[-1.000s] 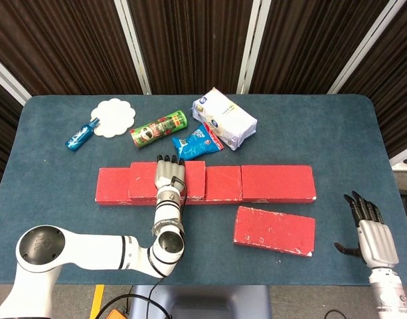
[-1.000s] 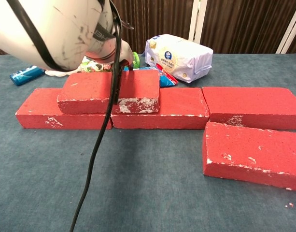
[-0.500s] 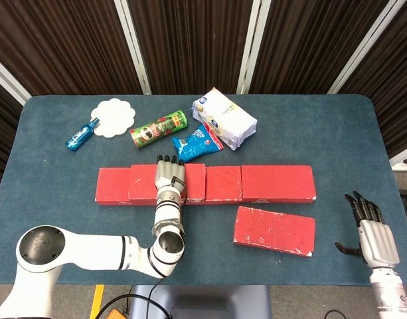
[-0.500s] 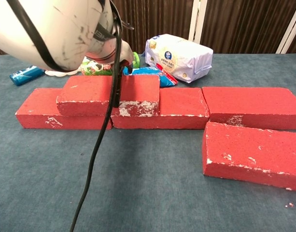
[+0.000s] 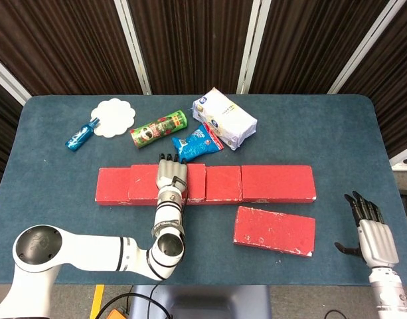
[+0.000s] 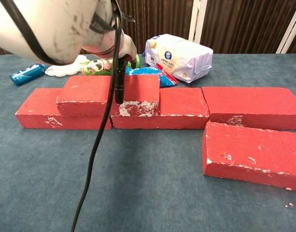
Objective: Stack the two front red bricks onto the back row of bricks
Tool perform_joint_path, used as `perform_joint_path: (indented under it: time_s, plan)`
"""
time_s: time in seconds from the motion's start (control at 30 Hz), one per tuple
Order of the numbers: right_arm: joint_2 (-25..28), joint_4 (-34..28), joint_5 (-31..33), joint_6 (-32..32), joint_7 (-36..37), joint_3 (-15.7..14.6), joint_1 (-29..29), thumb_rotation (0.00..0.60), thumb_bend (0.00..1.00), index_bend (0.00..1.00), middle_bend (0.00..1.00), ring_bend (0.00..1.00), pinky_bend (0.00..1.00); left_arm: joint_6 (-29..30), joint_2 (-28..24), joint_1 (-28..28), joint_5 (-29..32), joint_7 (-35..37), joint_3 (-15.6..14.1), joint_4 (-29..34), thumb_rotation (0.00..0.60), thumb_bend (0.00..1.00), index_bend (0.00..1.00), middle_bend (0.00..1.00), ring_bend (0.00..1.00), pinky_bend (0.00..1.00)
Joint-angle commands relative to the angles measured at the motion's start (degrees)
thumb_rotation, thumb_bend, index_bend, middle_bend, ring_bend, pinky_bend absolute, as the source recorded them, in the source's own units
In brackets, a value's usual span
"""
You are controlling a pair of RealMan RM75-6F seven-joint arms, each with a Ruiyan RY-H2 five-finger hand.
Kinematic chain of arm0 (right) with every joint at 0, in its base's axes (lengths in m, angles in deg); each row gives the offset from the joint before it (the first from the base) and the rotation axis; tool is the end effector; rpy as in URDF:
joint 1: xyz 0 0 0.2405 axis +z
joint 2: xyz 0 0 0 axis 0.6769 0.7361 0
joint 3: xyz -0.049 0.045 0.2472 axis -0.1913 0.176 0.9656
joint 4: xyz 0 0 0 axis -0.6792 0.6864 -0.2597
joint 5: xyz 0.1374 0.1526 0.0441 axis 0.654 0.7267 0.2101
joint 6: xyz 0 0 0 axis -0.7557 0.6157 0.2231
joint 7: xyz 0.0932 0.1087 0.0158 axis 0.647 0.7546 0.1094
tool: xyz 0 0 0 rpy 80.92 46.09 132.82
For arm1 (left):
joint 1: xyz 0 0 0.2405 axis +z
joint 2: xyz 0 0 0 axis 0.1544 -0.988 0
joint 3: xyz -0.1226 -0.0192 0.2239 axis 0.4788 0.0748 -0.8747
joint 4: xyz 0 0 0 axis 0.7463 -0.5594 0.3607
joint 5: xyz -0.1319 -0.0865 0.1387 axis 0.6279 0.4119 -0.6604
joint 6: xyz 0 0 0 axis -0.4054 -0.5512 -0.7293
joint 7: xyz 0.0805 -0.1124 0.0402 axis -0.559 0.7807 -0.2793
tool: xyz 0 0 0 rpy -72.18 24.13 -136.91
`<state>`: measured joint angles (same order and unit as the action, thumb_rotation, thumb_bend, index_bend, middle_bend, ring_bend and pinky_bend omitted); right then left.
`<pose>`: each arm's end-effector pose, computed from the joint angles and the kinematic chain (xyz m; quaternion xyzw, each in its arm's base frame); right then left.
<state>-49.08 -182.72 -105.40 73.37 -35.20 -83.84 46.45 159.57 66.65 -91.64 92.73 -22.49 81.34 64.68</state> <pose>-0.2935 -0.1724 0.1345 0.5443 -0.4954 0.3667 0.5691 0.0469 0.3786 -0.0188 -0.7584 -0.3608 -0.0853 0.5362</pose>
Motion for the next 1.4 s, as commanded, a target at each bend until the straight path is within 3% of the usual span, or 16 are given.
perform_joint_path:
  time_s: [0.03, 0.17, 0.33, 0.57, 0.7, 0.77, 1.0, 1.1, 1.13, 1.17, 1.27, 1.4]
  plan:
    - [0.0, 0.0, 0.0, 0.0, 0.0, 0.0, 0.0, 0.600, 0.00, 0.15, 0.07, 0.01, 0.00, 0.9, -1.1, 0.1, 0.8, 1.4, 2.1, 2.9, 0.600, 0.00, 0.00, 0.00, 0.00, 0.07]
    - [0.1, -0.1, -0.2, 0.2, 0.3, 0.0, -0.1, 0.600, 0.00, 0.15, 0.07, 0.01, 0.00, 1.1, -4.3, 1.6, -3.1, 4.9, 3.1, 7.8, 0.600, 0.00, 0.00, 0.00, 0.00, 0.07]
    - [0.3, -0.3, -0.6, 0.4, 0.6, -0.2, -0.3, 0.600, 0.00, 0.15, 0.07, 0.01, 0.00, -4.2, -11.6, 8.6, -16.1, 12.6, -0.4, 16.1, 0.600, 0.00, 0.00, 0.00, 0.00, 0.05]
    - [0.1, -0.8, -1.0, 1.1, 0.0, -0.4, -0.6, 0.600, 0.00, 0.15, 0.07, 0.01, 0.00, -16.9, -25.1, 26.7, -43.2, 37.8, -4.7, 21.5, 0.600, 0.00, 0.00, 0.00, 0.00, 0.05]
    - [-0.2, -0.8, -0.7, 1.4, -0.5, -0.3, -0.7, 0.600, 0.00, 0.15, 0.07, 0.01, 0.00, -21.1, -33.2, 35.4, -54.7, 50.1, -6.4, 21.5, 0.600, 0.16, 0.00, 0.00, 0.00, 0.05]
    - [-0.4, -0.7, -0.4, 1.3, -0.8, -0.2, -0.6, 0.600, 0.00, 0.16, 0.07, 0.01, 0.00, -22.2, -37.2, 40.1, -60.8, 57.1, -7.0, 21.2, 0.600, 0.18, 0.00, 0.00, 0.00, 0.05]
    - [-0.7, -0.7, -0.5, 1.1, -0.8, 0.0, -0.4, 0.600, 0.00, 0.16, 0.07, 0.01, 0.00, -18.6, -47.6, 54.7, -81.2, 76.7, -12.1, 19.3, 0.600, 0.20, 0.00, 0.00, 0.00, 0.04]
    - [-0.8, -0.5, -0.8, 1.3, -0.5, 0.0, -0.4, 0.600, 0.00, 0.16, 0.07, 0.01, 0.00, -17.3, -49.1, 57.0, -87.6, 83.0, -13.8, 17.4, 0.600, 0.19, 0.00, 0.00, 0.00, 0.04]
    - [-0.7, -0.5, -1.4, 1.6, -0.7, -0.3, -0.5, 0.600, 0.00, 0.16, 0.07, 0.01, 0.00, -14.1, -50.1, 62.8, -87.8, 82.6, -18.3, 18.8, 0.600, 0.19, 0.00, 0.00, 0.00, 0.04]
    - [-0.6, -0.5, -1.9, 1.6, -0.7, -0.5, -0.6, 0.600, 0.00, 0.16, 0.07, 0.01, 0.00, -10.3, -49.8, 66.1, -89.8, 82.5, -20.6, 19.6, 0.600, 0.19, 0.00, 0.00, 0.00, 0.04]
    - [-0.7, -0.7, -2.9, 1.6, -0.9, -1.0, -0.6, 0.600, 0.00, 0.16, 0.07, 0.01, 0.00, -5.9, -48.2, 70.4, -91.9, 81.1, -24.5, 19.6, 0.600, 0.19, 0.00, 0.00, 0.00, 0.04]
    - [-1.2, -2.2, -4.2, 1.5, -2.9, -1.9, -0.6, 0.600, 0.00, 0.16, 0.07, 0.01, 0.00, -2.4, -46.0, 73.3, -92.5, 79.0, -27.1, 18.4, 0.600, 0.19, 0.00, 0.00, 0.00, 0.04]
